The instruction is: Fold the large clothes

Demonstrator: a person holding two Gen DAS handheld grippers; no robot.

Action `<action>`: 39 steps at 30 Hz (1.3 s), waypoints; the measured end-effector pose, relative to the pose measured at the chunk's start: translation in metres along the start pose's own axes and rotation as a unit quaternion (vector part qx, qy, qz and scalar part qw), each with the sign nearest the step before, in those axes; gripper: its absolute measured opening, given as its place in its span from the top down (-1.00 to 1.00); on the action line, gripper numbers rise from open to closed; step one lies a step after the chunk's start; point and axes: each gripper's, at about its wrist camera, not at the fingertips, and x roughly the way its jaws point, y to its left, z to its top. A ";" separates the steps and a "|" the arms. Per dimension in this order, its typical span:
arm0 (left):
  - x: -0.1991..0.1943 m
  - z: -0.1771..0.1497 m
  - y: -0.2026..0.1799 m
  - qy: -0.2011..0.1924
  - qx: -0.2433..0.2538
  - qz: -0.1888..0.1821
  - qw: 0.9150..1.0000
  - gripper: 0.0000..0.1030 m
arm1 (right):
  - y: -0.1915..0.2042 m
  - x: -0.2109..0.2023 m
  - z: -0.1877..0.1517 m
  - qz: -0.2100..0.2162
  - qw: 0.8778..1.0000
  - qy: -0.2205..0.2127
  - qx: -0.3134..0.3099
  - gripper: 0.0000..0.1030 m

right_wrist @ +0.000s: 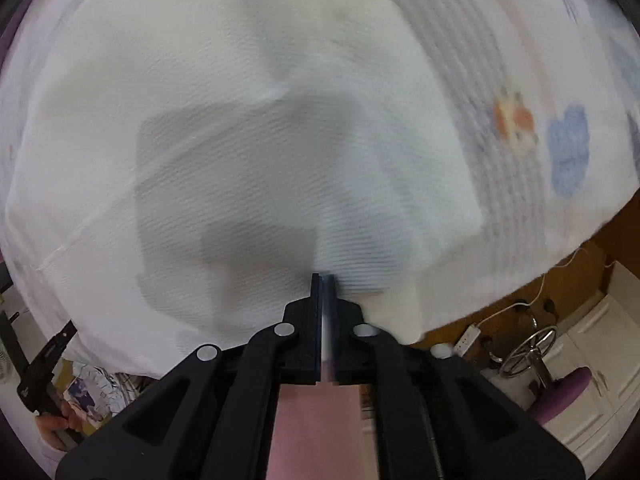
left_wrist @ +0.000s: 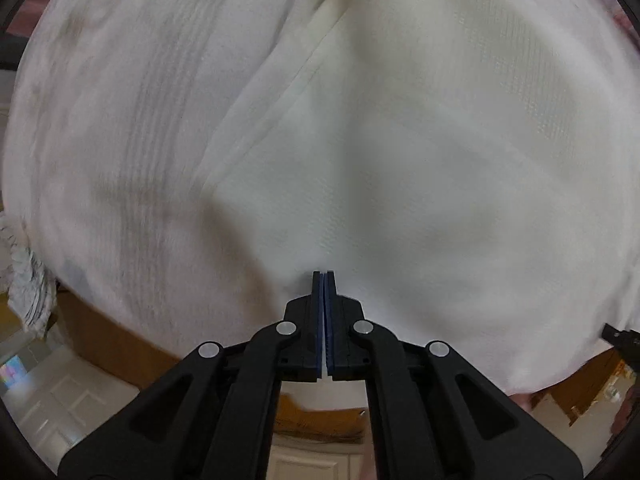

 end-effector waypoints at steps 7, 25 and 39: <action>-0.042 0.104 -0.107 -0.099 0.077 -0.109 0.986 0.94 | 0.158 -0.052 0.058 0.141 0.978 -0.088 -0.123 0.87; 0.029 -0.041 -0.131 0.034 0.135 -0.083 0.987 0.93 | 0.105 0.108 -0.045 0.059 0.985 0.119 -0.112 1.00; -0.055 0.029 -0.198 0.004 0.142 -0.060 0.988 -0.57 | 0.089 -0.024 -0.027 0.088 0.991 0.014 -0.098 -0.48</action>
